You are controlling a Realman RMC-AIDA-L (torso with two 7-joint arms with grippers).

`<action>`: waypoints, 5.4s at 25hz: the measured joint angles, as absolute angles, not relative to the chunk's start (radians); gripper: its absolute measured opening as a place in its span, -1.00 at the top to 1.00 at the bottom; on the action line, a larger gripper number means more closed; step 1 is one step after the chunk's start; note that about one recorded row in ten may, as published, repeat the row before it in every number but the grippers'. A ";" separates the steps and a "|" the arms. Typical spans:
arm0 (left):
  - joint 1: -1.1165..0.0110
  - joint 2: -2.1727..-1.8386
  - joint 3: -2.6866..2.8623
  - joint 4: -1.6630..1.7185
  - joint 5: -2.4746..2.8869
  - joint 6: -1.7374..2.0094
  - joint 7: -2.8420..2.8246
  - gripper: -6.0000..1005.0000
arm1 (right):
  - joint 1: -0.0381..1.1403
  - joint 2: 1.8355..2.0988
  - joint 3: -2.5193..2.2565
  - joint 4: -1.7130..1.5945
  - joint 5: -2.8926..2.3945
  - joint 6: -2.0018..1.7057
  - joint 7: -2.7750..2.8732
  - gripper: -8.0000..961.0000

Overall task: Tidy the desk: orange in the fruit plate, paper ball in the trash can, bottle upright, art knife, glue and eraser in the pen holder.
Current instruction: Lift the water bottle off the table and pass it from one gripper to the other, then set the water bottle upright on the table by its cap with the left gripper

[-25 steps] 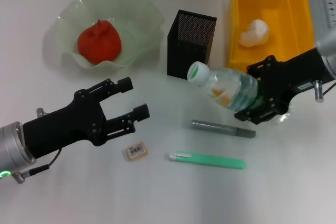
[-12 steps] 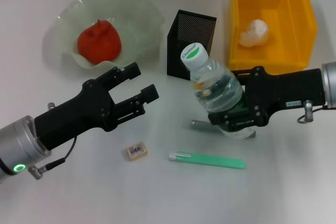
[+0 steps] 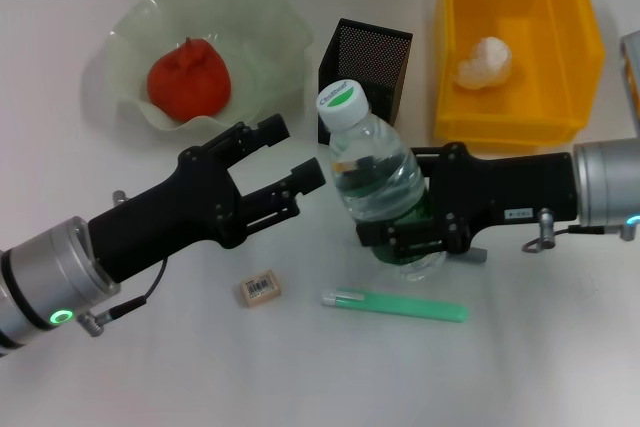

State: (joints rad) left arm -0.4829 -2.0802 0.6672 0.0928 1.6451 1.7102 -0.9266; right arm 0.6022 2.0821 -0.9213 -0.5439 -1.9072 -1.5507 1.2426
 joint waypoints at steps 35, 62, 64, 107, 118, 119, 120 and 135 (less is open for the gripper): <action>-0.527 -2.080 0.663 0.039 1.614 1.677 -0.896 -0.34 | 0.687 2.091 -0.927 -0.360 -1.870 -1.483 1.125 -0.59; -0.526 -2.080 0.661 0.027 1.615 1.686 -0.898 -0.02 | 0.689 2.091 -0.928 -0.322 -1.847 -1.490 1.087 -0.59; -0.526 -2.080 0.661 0.027 1.615 1.686 -0.899 -0.01 | 0.688 2.091 -0.928 -0.322 -1.847 -1.490 1.087 -0.59; -0.545 -2.078 0.638 0.052 1.613 1.677 -0.898 0.11 | 0.697 2.091 -0.927 -0.330 -1.842 -1.470 1.084 -0.72; -0.533 -2.075 0.617 0.098 1.612 1.706 -0.895 0.11 | 0.696 2.091 -0.928 -0.319 -1.845 -1.407 1.084 -0.72; -0.531 -2.075 0.617 0.107 1.612 1.710 -0.895 0.11 | 0.696 2.091 -0.928 -0.319 -1.845 -1.407 1.084 -0.72; -0.527 -2.074 0.617 0.117 1.612 1.713 -0.893 0.11 | 0.696 2.091 -0.928 -0.316 -1.845 -1.400 1.084 -0.72; -0.459 -2.068 0.581 0.256 1.597 1.737 -0.825 0.11 | 0.690 2.092 -0.922 -0.199 -1.766 -1.311 0.901 -0.73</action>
State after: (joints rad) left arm -0.4590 -2.0684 0.5813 0.2556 1.5969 1.7374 -0.8249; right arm 0.6898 2.0921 -0.9219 -0.1994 -1.7658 -1.3111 0.9005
